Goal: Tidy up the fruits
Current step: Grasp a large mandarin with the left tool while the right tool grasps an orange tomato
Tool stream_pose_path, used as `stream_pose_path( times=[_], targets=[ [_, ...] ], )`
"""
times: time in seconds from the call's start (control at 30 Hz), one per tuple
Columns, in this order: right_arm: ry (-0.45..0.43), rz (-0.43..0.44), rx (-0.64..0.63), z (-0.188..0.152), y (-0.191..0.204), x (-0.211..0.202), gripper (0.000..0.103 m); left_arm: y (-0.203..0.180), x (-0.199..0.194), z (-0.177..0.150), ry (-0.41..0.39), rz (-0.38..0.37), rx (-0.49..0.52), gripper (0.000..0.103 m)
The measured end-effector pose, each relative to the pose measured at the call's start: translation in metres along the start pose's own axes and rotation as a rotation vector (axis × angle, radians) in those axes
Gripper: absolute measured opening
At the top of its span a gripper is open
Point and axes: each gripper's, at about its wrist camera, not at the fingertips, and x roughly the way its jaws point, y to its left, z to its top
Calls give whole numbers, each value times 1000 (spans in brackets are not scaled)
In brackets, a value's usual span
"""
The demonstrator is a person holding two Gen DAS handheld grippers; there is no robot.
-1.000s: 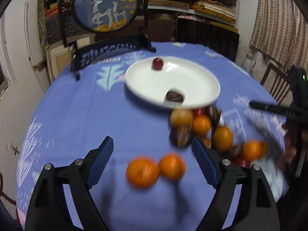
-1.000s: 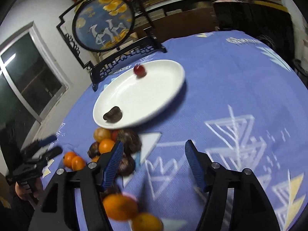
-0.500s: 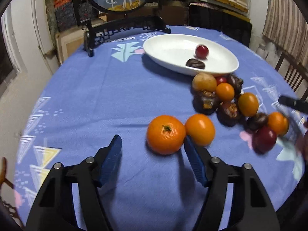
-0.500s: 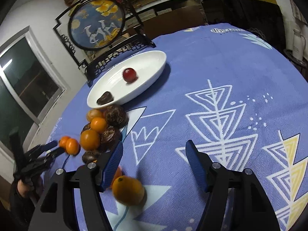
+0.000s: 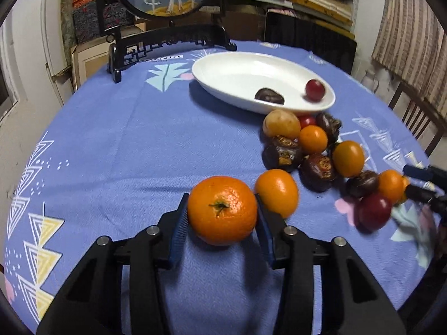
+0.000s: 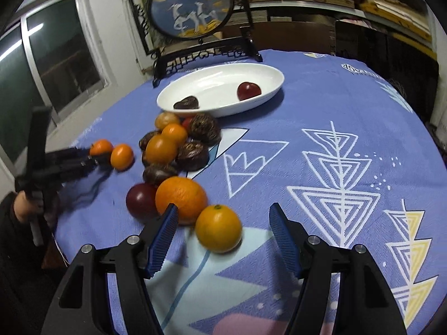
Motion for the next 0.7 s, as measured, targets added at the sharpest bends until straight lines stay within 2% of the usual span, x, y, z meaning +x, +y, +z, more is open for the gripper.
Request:
stream_pose_path(
  times=[0.17, 0.3, 0.43, 0.47, 0.5, 0.7],
  targets=[
    [22, -17, -33, 0, 8, 5, 68, -5, -16, -3, -24, -26, -1, 43],
    [47, 44, -11, 0, 5, 5, 54, -7, -23, -4, -32, -34, -2, 43],
    [69, 21, -9, -5, 1, 7, 53, -7, -27, -6, -35, -36, -5, 43],
    [79, 23, -6, -6, 0, 9, 49, -7, -28, -6, -36, -35, -7, 43],
    [85, 33, -1, -6, -2, 12, 37, -7, -28, -7, -37, -34, -9, 43],
    [39, 53, 21, -3, -6, 0, 36, -9, -35, -5, -48, -35, -11, 43]
  ],
)
